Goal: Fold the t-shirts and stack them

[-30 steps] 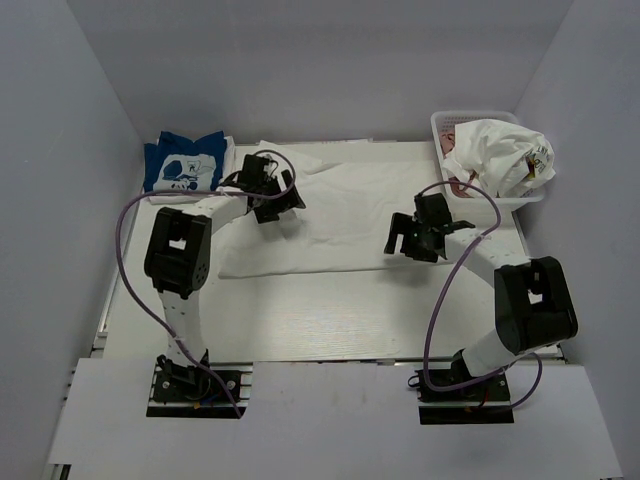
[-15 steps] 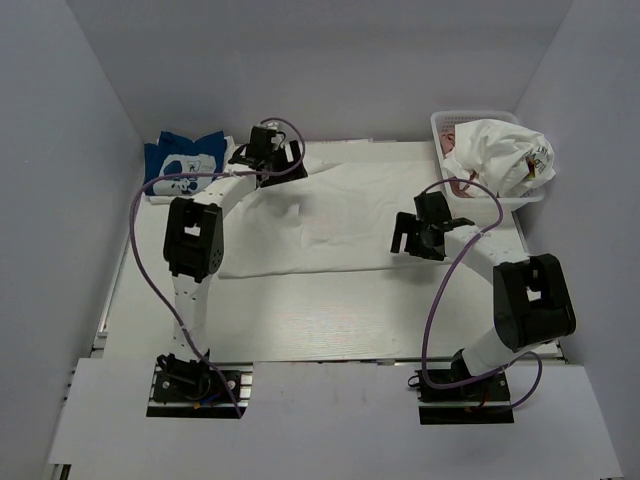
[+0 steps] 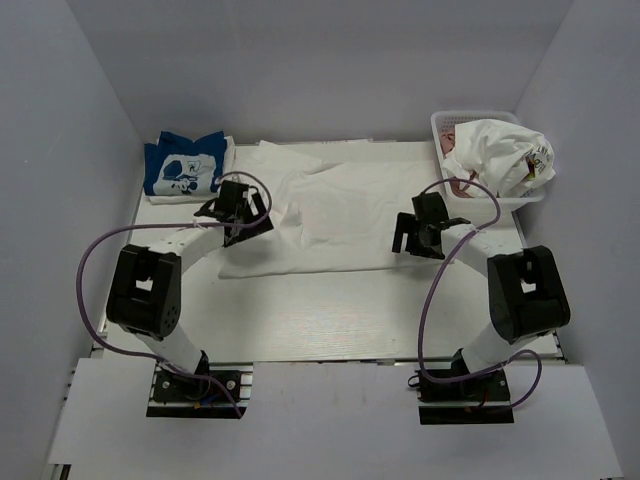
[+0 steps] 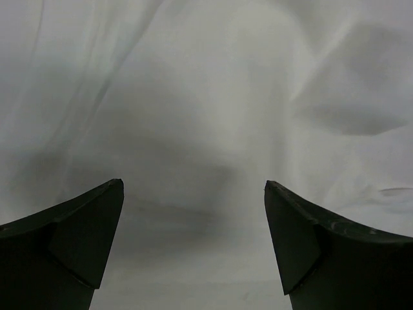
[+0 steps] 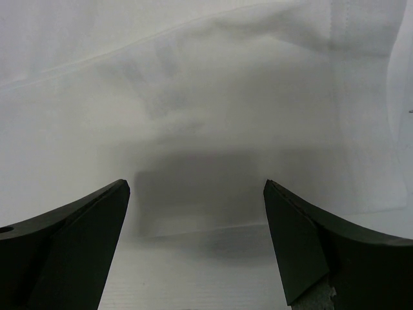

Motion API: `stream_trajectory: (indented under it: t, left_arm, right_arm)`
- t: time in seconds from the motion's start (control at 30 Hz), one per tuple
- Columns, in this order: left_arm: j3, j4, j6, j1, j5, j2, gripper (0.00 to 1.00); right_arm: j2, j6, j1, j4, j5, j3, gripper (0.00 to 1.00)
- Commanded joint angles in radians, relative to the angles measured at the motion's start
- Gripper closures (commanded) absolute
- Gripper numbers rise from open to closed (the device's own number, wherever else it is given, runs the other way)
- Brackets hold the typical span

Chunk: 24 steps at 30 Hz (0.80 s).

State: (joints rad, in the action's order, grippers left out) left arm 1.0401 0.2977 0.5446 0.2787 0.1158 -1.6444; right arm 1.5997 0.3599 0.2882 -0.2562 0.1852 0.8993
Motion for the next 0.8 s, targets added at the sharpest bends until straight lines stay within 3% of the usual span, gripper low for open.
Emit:
stream_trajectory:
  t: [0.0,0.2,0.33,0.53,0.67,0.77]
  left_arm:
    - [-0.121,0.084,0.17,0.001,0.042,0.017,0.0]
    - [-0.308,0.144,0.259,0.001,0.093,0.145,0.0]
    - [-0.374,0.314,0.397,0.001,0.102,0.211,0.0]
    - [-0.436,0.591,0.535,0.022,0.062,0.359,0.0]
    - [-0.436,0.705,0.561,0.022,-0.002,0.526,0.0]
    - [-0.391,0.701,0.531,0.022,-0.033,0.664,0.0]
  right_arm:
    - [0.046,0.013,-0.007,0.043,0.014,-0.005,0.1]
    - [0.046,0.071,-0.003,0.017,-0.047,-0.091,0.1]
    - [-0.027,0.117,0.003,-0.058,-0.091,-0.187,0.1]
    - [-0.369,0.129,0.045,-0.146,-0.174,-0.399,0.1]
    - [-0.512,0.114,0.091,-0.323,-0.219,-0.387,0.1]
    - [-0.613,0.105,0.115,-0.327,-0.244,-0.352,0.1]
